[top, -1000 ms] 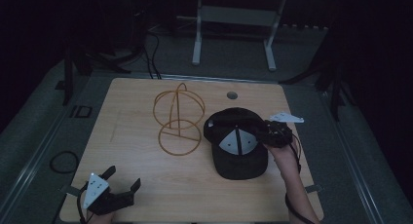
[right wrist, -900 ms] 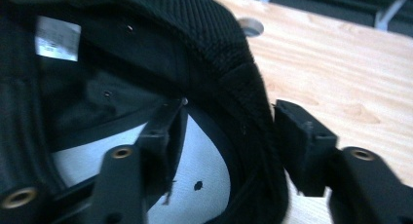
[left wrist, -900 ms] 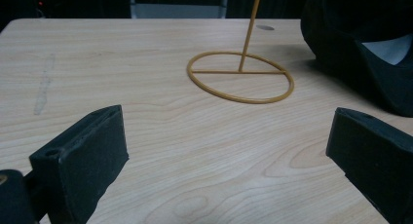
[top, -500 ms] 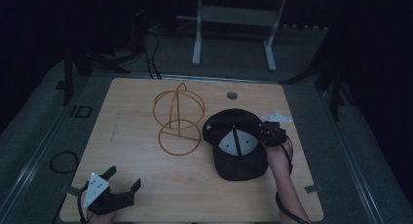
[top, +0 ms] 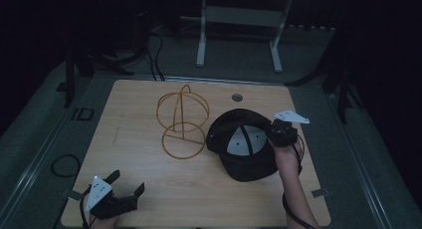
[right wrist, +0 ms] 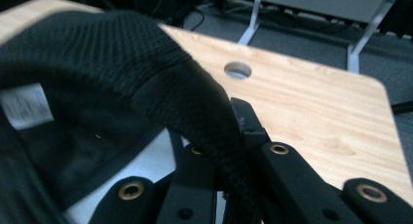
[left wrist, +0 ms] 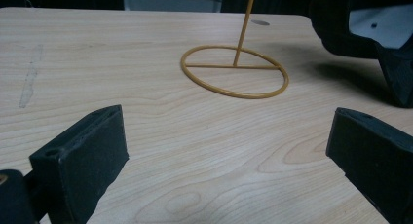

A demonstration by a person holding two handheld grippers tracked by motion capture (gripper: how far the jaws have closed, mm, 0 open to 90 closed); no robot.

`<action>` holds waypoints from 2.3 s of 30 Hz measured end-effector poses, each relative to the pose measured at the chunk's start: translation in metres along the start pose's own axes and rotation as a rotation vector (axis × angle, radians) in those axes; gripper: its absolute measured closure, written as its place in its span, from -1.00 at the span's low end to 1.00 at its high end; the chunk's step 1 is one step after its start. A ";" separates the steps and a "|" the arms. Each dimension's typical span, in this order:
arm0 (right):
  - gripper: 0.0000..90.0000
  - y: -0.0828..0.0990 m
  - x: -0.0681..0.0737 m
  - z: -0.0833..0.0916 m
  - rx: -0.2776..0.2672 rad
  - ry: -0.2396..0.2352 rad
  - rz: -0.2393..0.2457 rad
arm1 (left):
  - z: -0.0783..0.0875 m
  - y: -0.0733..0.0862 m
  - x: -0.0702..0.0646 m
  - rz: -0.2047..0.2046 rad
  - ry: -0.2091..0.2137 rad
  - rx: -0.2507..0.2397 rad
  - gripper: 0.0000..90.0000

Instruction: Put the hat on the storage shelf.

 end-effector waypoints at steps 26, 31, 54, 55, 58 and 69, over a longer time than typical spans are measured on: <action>0.96 -0.044 0.010 0.085 -0.226 -0.059 0.045 | -0.016 -0.013 -0.053 -0.079 0.181 0.068 -0.86; 0.96 -0.046 0.020 0.097 -0.252 -0.099 0.065 | -0.019 -0.025 -0.074 -0.064 0.255 0.080 -0.84; 0.96 -0.043 0.064 0.123 -0.320 -0.223 0.107 | -0.054 -0.078 -0.142 -0.082 0.331 -0.021 -0.67; 0.96 -0.044 0.065 0.123 -0.322 -0.224 0.104 | -0.056 -0.081 -0.146 -0.086 0.330 -0.030 -0.66; 0.96 -0.045 0.068 0.125 -0.333 -0.244 0.108 | -0.063 -0.085 -0.154 -0.097 0.333 -0.034 -0.66; 0.96 -0.040 0.073 0.125 -0.328 -0.291 0.121 | -0.078 -0.092 -0.154 -0.097 0.266 -0.052 0.03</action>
Point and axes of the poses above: each handheld gripper's, and its own axes: z roughly backward along the jaws, y roughly out of its underside, x roughly to its left, the point moved 1 cm from there along -z, roughly forward along the jaws, and after that the axes turned 3 degrees about -x, right-handed, at the moved point
